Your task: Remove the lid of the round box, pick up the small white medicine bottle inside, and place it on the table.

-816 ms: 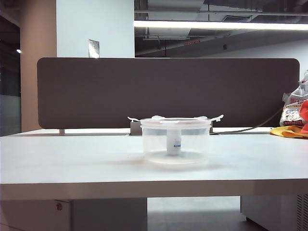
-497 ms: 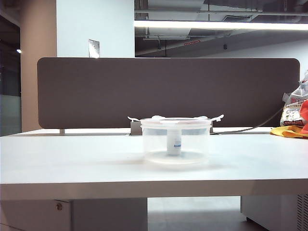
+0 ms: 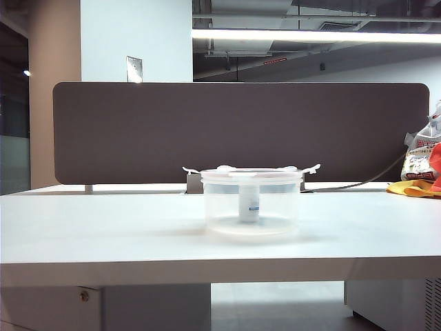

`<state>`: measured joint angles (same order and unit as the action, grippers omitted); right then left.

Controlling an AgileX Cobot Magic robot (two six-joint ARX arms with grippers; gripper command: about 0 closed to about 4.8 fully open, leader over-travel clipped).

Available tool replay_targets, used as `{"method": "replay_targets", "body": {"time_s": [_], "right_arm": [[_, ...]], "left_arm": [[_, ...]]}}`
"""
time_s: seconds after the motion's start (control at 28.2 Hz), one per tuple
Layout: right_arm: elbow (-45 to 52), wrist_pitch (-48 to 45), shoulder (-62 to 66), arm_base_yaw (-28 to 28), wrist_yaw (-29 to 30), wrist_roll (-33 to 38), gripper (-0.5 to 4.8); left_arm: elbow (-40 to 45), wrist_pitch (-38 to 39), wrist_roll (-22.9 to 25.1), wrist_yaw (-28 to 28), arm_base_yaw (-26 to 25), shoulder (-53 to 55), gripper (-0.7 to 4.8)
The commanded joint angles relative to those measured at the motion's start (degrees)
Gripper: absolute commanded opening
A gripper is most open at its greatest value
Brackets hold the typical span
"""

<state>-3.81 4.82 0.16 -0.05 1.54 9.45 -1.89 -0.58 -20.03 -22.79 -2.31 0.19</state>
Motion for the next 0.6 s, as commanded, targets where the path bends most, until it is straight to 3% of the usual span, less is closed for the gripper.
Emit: {"method": "replay_targets", "body": {"time_s": [0.04, 0.14, 0.35, 0.6], "right_arm": [[-1.6, 0.0, 0.0, 0.1, 0.1, 1.2, 0.84], [-2.5, 0.1, 0.1, 0.1, 0.7, 1.5, 0.47], [-6.1, 0.1, 2.7, 0.3, 2.4, 4.5, 0.47], [-21.0, 1.1, 23.1, 7.7, 2.5, 4.0, 0.56]], "left_arm": [[-1.9, -0.7, 0.1, -0.2, 0.0, 0.0, -0.05], [-3.2, -0.6, 0.0, -0.2, 0.0, 0.2, -0.05], [-7.2, 3.3, 0.0, -0.4, 0.0, 0.4, -0.05], [-16.9, 6.1, 0.1, -4.5, 0.0, 12.4, -0.05]]}}
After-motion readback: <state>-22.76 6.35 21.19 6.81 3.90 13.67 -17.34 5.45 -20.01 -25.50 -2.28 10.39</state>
